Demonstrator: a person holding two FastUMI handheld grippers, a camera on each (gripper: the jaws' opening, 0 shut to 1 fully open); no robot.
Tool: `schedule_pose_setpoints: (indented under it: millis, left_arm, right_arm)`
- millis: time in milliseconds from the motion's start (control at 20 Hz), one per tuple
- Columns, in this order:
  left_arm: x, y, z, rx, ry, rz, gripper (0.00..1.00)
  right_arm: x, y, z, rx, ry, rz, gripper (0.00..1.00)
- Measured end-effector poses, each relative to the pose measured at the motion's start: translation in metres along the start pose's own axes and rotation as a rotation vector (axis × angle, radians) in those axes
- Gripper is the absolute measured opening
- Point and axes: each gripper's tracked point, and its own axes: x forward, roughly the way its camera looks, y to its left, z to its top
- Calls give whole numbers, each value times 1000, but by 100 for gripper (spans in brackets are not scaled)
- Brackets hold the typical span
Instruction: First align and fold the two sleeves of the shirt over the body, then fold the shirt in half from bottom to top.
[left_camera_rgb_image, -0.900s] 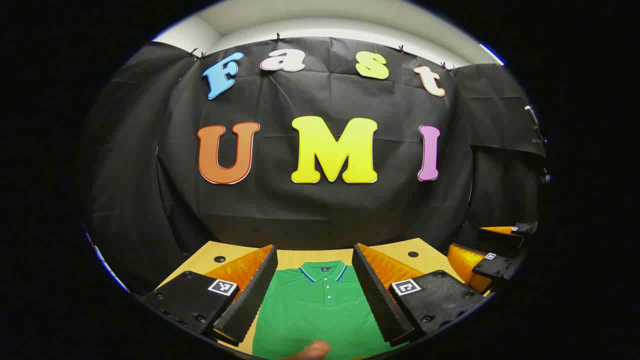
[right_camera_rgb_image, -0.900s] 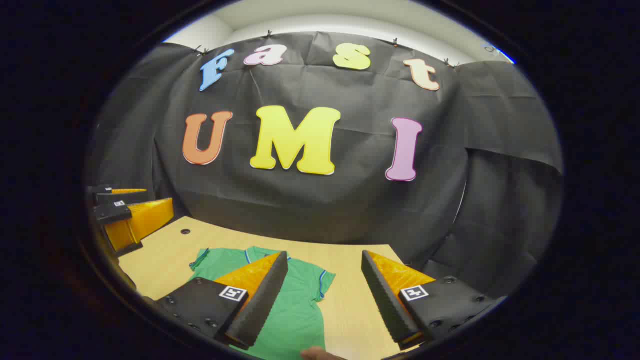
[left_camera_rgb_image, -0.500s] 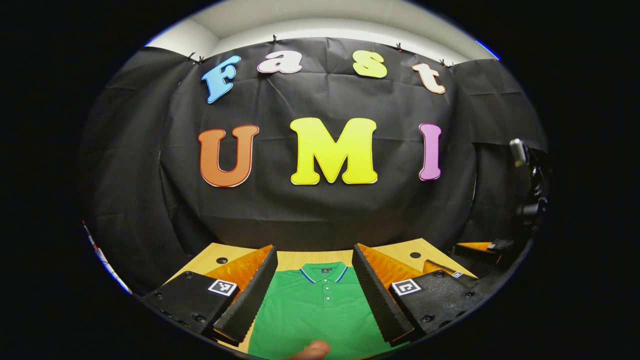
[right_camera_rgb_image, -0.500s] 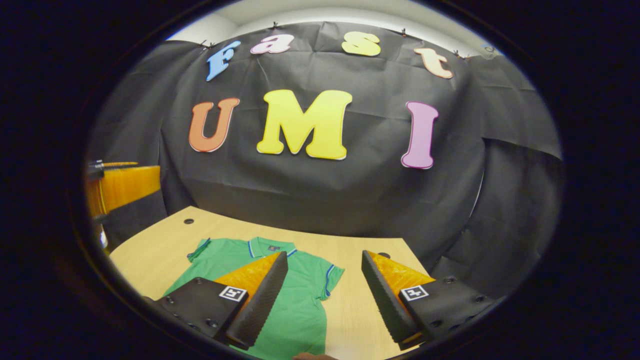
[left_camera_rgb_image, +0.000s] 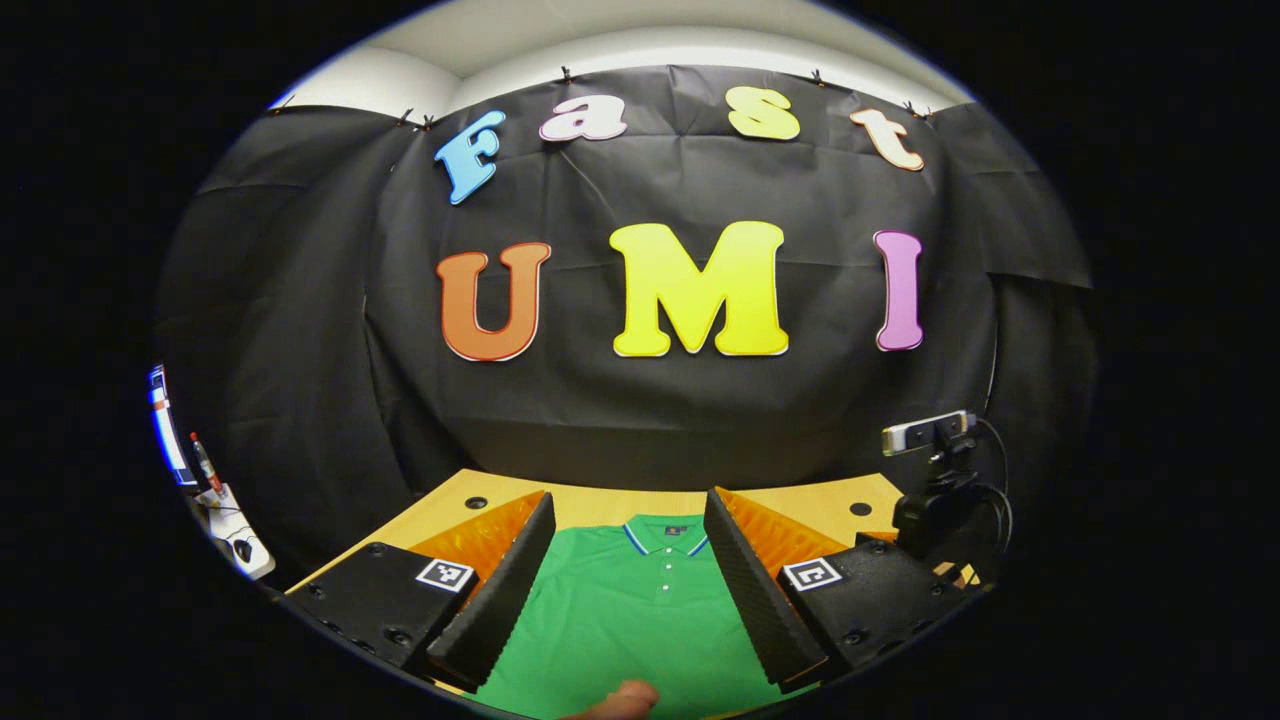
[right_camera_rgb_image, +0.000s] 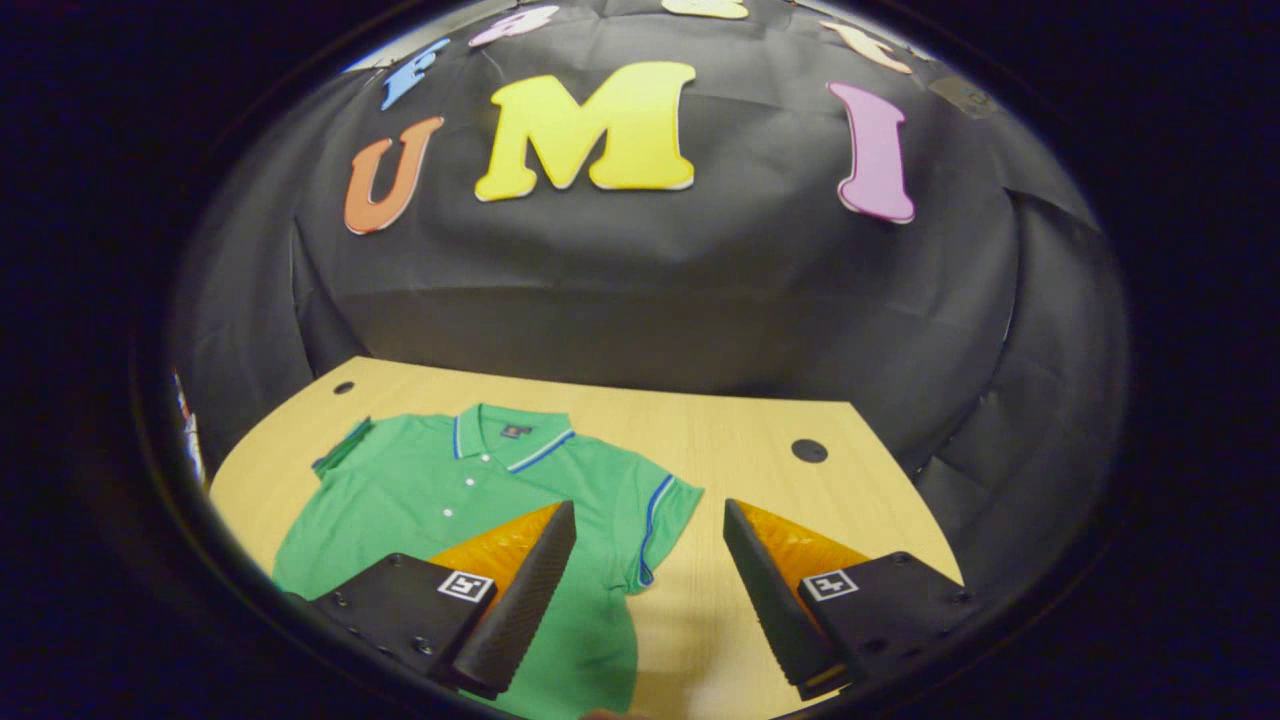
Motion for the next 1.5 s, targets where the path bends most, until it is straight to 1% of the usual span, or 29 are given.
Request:
schedule_pose_setpoints:
  millis: [150, 200, 300, 350, 400, 450, 500, 550, 600, 650, 700, 750, 800, 850, 900, 950, 1000, 1050, 1150, 1200, 1350, 1450, 1500]
  left_arm:
    - [-14, 0, -12, 14, 37, 24, 96]
    - [-17, 1, -14, 23, 45, 30, 96]
    - [-22, 6, -18, 38, 49, 42, 96]
    - [-23, 9, -19, 38, 53, 40, 96]
    - [-22, 9, -21, 38, 57, 36, 96]
    - [-21, 12, -23, 42, 61, 32, 96]
    - [-20, 16, -24, 49, 66, 29, 97]
    - [-18, 19, -24, 55, 71, 26, 98]
    - [-15, 23, -25, 57, 76, 25, 99]
    - [-11, 26, -26, 55, 81, 21, 99]
    - [-8, 28, -29, 50, 88, 17, 99]
    - [-6, 29, -33, 45, 99, 15, 99]
    - [-4, 30, -36, 39, 110, 12, 99]
    - [-2, 32, -39, 36, 121, 9, 99]
    - [0, 32, -42, 37, 129, 7, 99]
    - [1, 34, -44, 42, 135, 6, 99]
    - [2, 37, -43, 49, 136, 9, 99]
    - [2, 41, -42, 55, 133, 13, 99]
    - [5, 45, -39, 60, 129, 16, 99]
    - [5, 47, -41, 63, 131, 18, 99]
    - [6, 50, -38, 67, 133, 23, 99]
    - [7, 50, -34, 69, 127, 21, 99]
    - [7, 50, -32, 73, 124, 23, 99]
  right_arm:
    - [41, -5, -25, -7, 62, -11, 95]
    - [53, -7, -34, 0, 87, -21, 100]
    - [73, -11, -51, 16, 138, -44, 91]
    - [82, -11, -58, 15, 157, -51, 90]
    - [91, -12, -66, -1, 174, -60, 96]
    - [98, -13, -72, -18, 192, -71, 90]
    - [100, -11, -75, -22, 207, -71, 90]
    - [104, -11, -70, -16, 186, -78, 95]
    - [103, -15, -70, -25, 195, -93, 92]
    - [104, -12, -69, -8, 202, -79, 87]
    - [105, -7, -70, 8, 212, -68, 88]
    - [107, -3, -70, 21, 215, -53, 81]
    - [106, 1, -72, 29, 221, -33, 65]
    - [106, 4, -72, 34, 223, -23, 58]
    - [107, 6, -72, 32, 225, -18, 43]
    - [107, 8, -71, 33, 222, -14, 45]
    - [108, 11, -72, 42, 226, -9, 27]
    - [107, 12, -71, 59, 225, -12, 22]
    - [107, 12, -70, 94, 227, -9, 22]
    - [108, 11, -72, 95, 223, -8, 14]
    - [107, 11, -71, 74, 223, 6, 4]
    - [106, 10, -70, 61, 231, 14, 0]
    - [103, 9, -69, 42, 230, 9, 0]
